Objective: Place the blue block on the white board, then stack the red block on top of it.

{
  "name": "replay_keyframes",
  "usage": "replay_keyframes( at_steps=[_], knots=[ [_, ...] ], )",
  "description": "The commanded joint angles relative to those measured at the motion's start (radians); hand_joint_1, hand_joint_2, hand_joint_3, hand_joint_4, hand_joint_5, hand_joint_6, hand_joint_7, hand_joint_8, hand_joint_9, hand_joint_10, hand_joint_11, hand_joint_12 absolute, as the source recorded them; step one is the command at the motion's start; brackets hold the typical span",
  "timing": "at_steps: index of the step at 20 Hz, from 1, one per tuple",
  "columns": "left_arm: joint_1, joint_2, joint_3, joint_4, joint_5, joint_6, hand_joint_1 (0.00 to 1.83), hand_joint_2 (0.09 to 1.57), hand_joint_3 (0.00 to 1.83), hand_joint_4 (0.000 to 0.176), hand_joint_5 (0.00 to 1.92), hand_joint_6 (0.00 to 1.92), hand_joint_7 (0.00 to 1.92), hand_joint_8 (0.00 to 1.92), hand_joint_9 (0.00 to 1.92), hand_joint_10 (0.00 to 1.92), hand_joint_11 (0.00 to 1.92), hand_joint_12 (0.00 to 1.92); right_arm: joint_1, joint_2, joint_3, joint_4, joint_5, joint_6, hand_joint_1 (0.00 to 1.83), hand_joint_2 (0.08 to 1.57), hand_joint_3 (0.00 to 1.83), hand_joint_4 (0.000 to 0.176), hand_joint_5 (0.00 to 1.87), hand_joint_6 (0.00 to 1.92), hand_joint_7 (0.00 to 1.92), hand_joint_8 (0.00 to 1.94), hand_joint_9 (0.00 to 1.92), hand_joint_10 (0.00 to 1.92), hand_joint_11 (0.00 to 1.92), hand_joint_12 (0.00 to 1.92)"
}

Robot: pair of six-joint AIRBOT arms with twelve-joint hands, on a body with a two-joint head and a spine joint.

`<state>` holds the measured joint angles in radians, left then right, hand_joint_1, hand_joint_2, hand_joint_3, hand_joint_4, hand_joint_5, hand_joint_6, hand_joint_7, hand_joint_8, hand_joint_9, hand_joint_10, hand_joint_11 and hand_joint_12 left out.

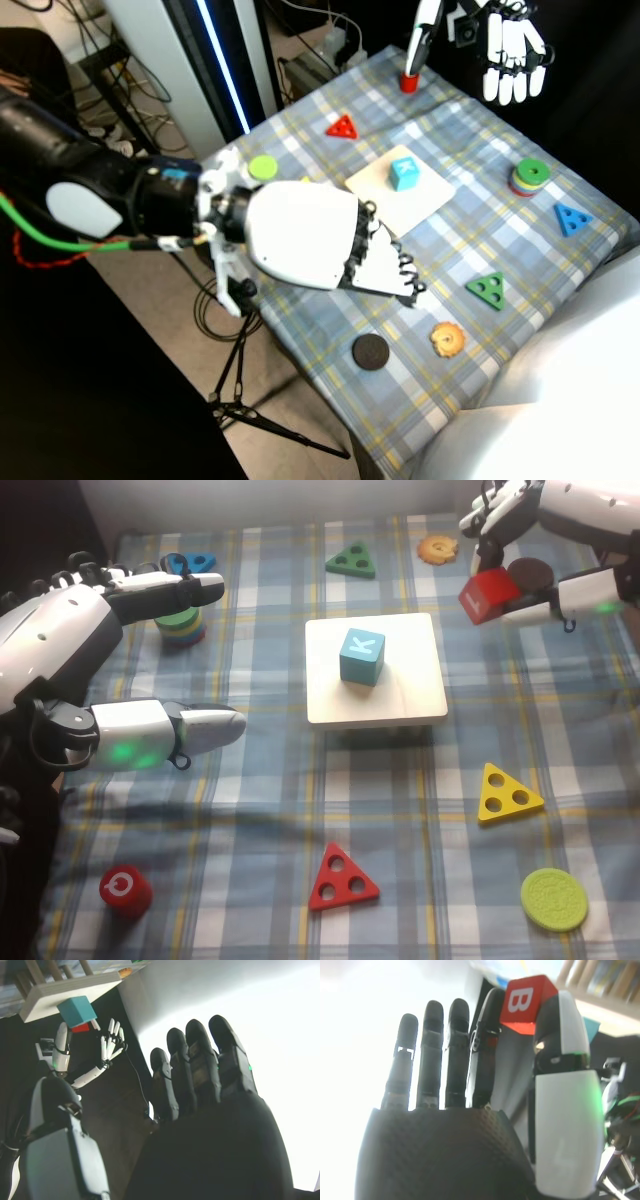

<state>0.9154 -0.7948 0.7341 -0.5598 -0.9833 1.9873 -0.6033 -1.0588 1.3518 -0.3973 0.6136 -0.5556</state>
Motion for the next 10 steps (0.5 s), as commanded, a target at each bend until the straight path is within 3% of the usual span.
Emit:
replay_keyframes(
  at_steps=[1, 2, 5, 6, 7, 8, 10],
  knots=[
    [-0.005, 0.006, 0.0, 0.028, -0.116, -0.006, 0.73, 0.9, 0.0, 0.119, 0.45, 0.0, 0.47, 0.0, 0.35, 0.0, 0.0, 0.52, 0.013, 0.007, -0.012, 0.031, 0.156, 0.004, 1.16, 1.04, 0.0, 0.0, 1.15, 0.7, 0.75, 0.0, 0.62, 0.01, 0.01, 1.16],
    [-0.005, 0.007, 0.0, 0.026, -0.115, -0.006, 0.74, 0.9, 0.0, 0.111, 0.45, 0.0, 0.47, 0.0, 0.35, 0.0, 0.0, 0.52, 0.013, 0.009, -0.018, 0.03, 0.169, 0.004, 1.17, 1.04, 0.0, 0.0, 1.15, 0.7, 0.75, 0.0, 0.64, 0.01, 0.02, 1.16],
    [0.003, 0.007, 0.0, 0.019, -0.114, -0.006, 0.75, 0.9, 0.0, 0.112, 0.47, 0.0, 0.49, 0.0, 0.37, 0.0, 0.0, 0.61, 0.017, 0.014, -0.042, -0.002, 0.233, 0.024, 1.14, 1.04, 0.0, 0.0, 1.15, 0.7, 0.77, 0.01, 0.66, 0.01, 0.08, 1.13],
    [0.004, 0.007, 0.0, 0.018, -0.114, -0.006, 0.76, 0.9, 0.0, 0.111, 0.47, 0.0, 0.49, 0.0, 0.37, 0.0, 0.0, 0.63, 0.017, 0.014, -0.047, -0.006, 0.247, 0.024, 1.12, 1.04, 0.0, 0.014, 1.15, 0.7, 0.78, 0.01, 0.67, 0.01, 0.09, 1.12],
    [0.004, 0.007, 0.0, 0.018, -0.114, -0.006, 0.77, 0.9, 0.0, 0.109, 0.47, 0.0, 0.49, 0.0, 0.37, 0.0, 0.0, 0.61, 0.019, 0.014, -0.054, -0.01, 0.265, 0.025, 1.14, 1.03, 0.0, 0.0, 1.17, 0.68, 0.79, 0.01, 0.67, 0.01, 0.08, 1.12],
    [0.004, 0.007, 0.0, 0.017, -0.114, -0.006, 0.77, 0.89, 0.0, 0.105, 0.48, 0.0, 0.49, 0.0, 0.36, 0.0, 0.0, 0.57, 0.026, 0.014, -0.059, -0.016, 0.279, 0.027, 1.15, 1.04, 0.0, 0.0, 1.16, 0.69, 0.78, 0.0, 0.65, 0.0, 0.08, 1.12],
    [0.004, 0.007, 0.001, 0.017, -0.113, -0.006, 0.78, 0.9, 0.0, 0.105, 0.46, 0.0, 0.46, 0.0, 0.33, 0.0, 0.0, 0.49, 0.053, 0.013, -0.061, -0.049, 0.295, 0.052, 1.18, 1.04, 0.0, 0.0, 1.15, 0.69, 0.77, 0.0, 0.69, 0.01, 0.32, 1.14]
  ],
)
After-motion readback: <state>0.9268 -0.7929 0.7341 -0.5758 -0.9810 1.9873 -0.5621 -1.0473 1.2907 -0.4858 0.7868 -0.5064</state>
